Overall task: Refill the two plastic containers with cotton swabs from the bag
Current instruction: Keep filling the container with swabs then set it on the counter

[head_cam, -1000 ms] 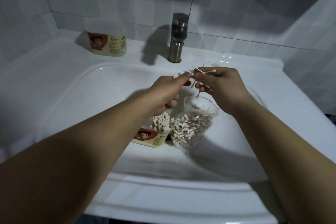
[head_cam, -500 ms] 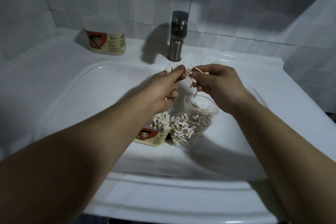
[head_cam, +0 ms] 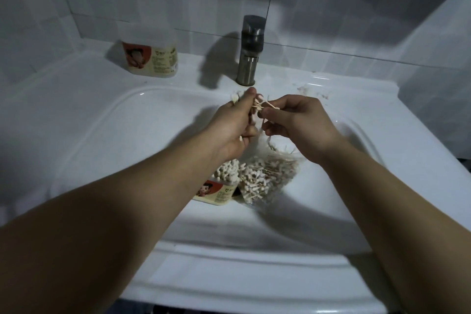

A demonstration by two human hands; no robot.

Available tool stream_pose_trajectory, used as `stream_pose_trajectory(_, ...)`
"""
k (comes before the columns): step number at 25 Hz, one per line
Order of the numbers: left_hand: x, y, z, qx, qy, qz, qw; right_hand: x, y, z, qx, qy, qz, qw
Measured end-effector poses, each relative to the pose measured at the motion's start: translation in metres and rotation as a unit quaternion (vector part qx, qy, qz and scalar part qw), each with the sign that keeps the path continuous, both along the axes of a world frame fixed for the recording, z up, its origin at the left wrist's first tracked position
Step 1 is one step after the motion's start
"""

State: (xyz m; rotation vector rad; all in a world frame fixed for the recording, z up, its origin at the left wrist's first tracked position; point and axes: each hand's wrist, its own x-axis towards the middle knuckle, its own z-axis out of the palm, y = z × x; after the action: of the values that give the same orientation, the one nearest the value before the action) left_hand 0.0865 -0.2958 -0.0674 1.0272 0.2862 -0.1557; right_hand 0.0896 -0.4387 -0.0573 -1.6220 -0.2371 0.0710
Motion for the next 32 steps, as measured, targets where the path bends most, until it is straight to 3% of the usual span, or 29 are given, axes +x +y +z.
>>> stream_pose_trajectory(5, 0.008, 0.012, 0.001, -0.032, -0.003, 0.043, 0.999, 0.0, -0.001, 0.002, -0.01, 0.0, -0.005, 1.0)
stream_pose_trajectory(10, 0.013, 0.017, 0.002, 0.11, 0.017, 0.092, 0.989, 0.001, -0.004, 0.002, -0.018, 0.003, -0.017, 1.0)
stream_pose_trajectory(14, 0.016, 0.022, 0.003, 0.131, 0.011, 0.12, 0.984, 0.004, -0.007, 0.001, -0.035, -0.01, -0.03, 0.999)
stream_pose_trajectory(18, 0.008, 0.018, 0.007, 0.072, -0.01, 0.048, 0.996, 0.003, -0.006, 0.001, -0.061, -0.017, -0.031, 0.998)
stream_pose_trajectory(23, 0.004, 0.014, 0.005, 0.178, -0.021, -0.049, 0.983, 0.004, -0.007, 0.002, -0.068, -0.029, -0.028, 0.997)
stream_pose_trajectory(27, -0.003, 0.014, 0.001, 0.187, 0.004, -0.143, 0.972, 0.0, -0.011, 0.004, -0.166, -0.066, 0.004, 0.984)
stream_pose_trajectory(32, 0.0, 0.015, 0.0, 0.173, -0.009, -0.149, 0.974, 0.002, -0.016, 0.004, -0.232, -0.08, -0.009, 0.969)
